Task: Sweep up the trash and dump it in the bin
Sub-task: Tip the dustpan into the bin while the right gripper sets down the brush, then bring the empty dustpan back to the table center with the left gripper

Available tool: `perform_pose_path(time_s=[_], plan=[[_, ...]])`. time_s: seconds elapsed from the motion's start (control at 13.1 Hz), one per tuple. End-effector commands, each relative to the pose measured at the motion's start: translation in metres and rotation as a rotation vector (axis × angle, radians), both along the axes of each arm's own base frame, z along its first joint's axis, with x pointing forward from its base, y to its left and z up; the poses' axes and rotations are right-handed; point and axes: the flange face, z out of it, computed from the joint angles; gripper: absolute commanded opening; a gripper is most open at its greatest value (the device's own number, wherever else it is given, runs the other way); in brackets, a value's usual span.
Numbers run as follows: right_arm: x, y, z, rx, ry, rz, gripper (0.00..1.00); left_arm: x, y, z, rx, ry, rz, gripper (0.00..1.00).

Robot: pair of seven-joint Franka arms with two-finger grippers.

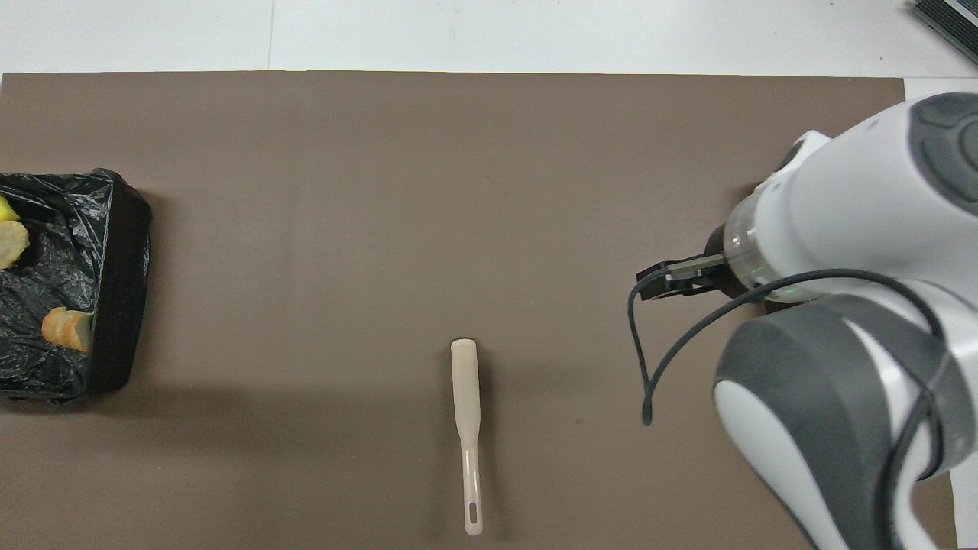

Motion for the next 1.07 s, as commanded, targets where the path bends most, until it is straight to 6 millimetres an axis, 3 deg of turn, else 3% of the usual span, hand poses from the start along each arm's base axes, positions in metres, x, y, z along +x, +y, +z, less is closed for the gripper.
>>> perform_pose_path(time_s=[0.0,0.15,0.31,0.38,0.46,0.61,0.76,0.99], plan=[[0.010,-0.034,0.006,-0.056,-0.006,-0.010,1.00,0.008,-0.027,0.023,-0.143,-0.056,-0.009,0.00],[0.015,-0.062,0.006,-0.058,-0.005,-0.045,1.00,0.011,-0.044,0.030,-0.387,-0.145,0.024,0.00],[0.019,-0.099,0.007,-0.060,0.000,-0.067,1.00,0.013,-0.057,0.022,-0.518,-0.222,0.117,0.00],[0.022,-0.127,0.018,-0.059,-0.020,-0.089,1.00,0.010,-0.066,0.018,-0.594,-0.260,0.190,0.00],[0.023,-0.151,0.043,-0.050,-0.059,-0.089,1.00,0.009,-0.087,0.008,-0.658,-0.281,0.272,0.00],[0.014,-0.174,0.048,-0.045,-0.002,-0.117,1.00,0.012,-0.150,-0.013,-0.725,-0.374,0.495,0.00],[0.009,-0.180,0.070,-0.013,-0.018,-0.138,1.00,0.010,-0.221,-0.040,-0.758,-0.445,0.705,0.00],[-0.006,-0.186,0.074,0.017,-0.022,-0.163,1.00,0.007,-0.323,-0.070,-0.848,-0.588,0.934,0.00]])
